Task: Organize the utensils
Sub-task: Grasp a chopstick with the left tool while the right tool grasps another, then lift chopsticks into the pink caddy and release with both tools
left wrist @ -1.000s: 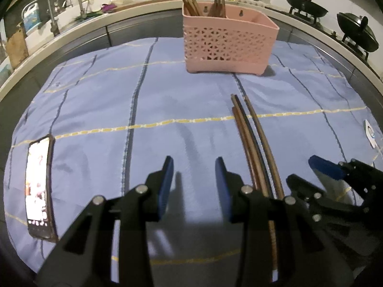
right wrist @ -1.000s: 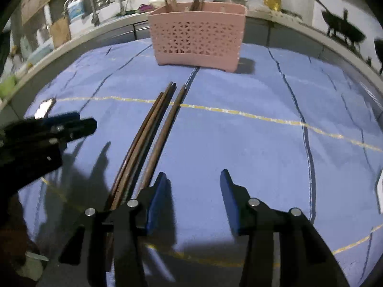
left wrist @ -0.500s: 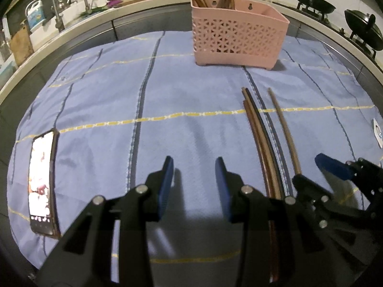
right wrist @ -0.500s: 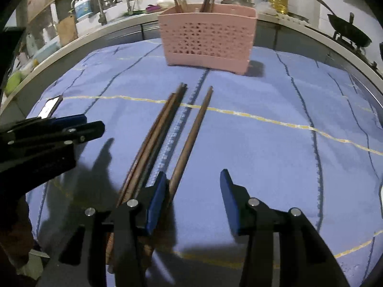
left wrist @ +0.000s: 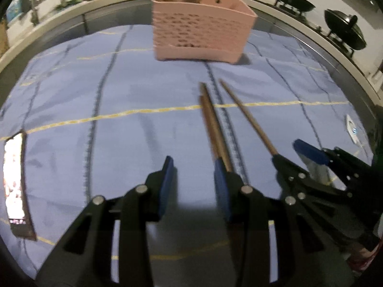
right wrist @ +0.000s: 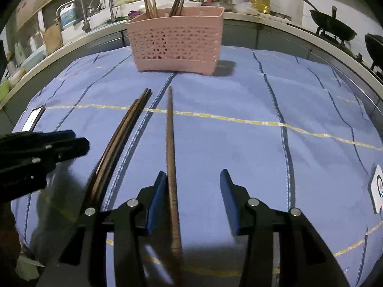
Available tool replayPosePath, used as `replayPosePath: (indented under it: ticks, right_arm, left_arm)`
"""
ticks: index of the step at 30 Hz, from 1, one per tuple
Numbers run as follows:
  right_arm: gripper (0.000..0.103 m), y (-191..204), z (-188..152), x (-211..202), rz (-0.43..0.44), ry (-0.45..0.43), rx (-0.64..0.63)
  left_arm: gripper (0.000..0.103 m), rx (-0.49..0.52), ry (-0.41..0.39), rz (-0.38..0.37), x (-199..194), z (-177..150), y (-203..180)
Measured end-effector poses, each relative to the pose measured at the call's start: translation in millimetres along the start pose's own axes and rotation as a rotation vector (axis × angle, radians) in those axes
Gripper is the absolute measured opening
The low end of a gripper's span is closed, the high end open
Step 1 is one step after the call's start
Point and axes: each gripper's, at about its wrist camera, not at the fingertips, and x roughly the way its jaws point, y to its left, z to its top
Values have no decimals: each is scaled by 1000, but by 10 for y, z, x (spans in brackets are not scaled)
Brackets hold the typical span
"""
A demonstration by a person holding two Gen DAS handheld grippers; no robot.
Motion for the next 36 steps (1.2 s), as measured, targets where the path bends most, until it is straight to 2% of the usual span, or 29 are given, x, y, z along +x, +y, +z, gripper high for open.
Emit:
replayPosePath:
  ticks: [5,10,13,14,16,17,18,20,21,26,28,30,31,35,36]
  right_arm:
    - [46,-15,0,3,10,-4,0]
    - [46,-5,3,1,22,-5,3]
    - [46,11,8,7,22,-8,-3]
    - [47,15,17,10,23,-7,-3]
    - [46,23,31,20,24,-5,-15]
    - [33,26,36,20,24,-10,-29]
    - [17,13,41,19,30,-10,-33]
    - [8,-37,45,9,36,2,-28]
    - [8,-68,42,2,35,7,-25]
    - [8,-246,-7,-63,68,59,-10]
    - [9,-238,51,-37,72,85,-33]
    - [11,-194,181,43,60,105,-57]
    - [12,-175,233,81,64,113,-59]
    - [30,-115,552,315,83,124,-51]
    - [30,-91,616,368,86,116,-59]
  left_arm:
    - [34,28,27,35,156,-16,-122]
    - [37,44,15,66,186,-34,-164]
    - [37,100,-3,131,230,-33,-288]
    - [37,102,-7,130,237,-23,-305]
    - [32,92,-3,121,261,20,-293]
    - [18,89,-9,123,264,34,-267]
    - [9,85,-9,112,264,46,-229]
    - [6,74,-2,95,250,40,-148]
    - [6,73,0,97,243,35,-116]
    - [8,70,12,94,110,-86,162]
    - [13,79,22,89,97,-83,238]
    - [30,95,22,117,122,-48,253]
    - [32,105,25,132,157,-9,256]
    - [35,118,10,111,270,147,260]
    - [32,117,5,108,293,182,255]
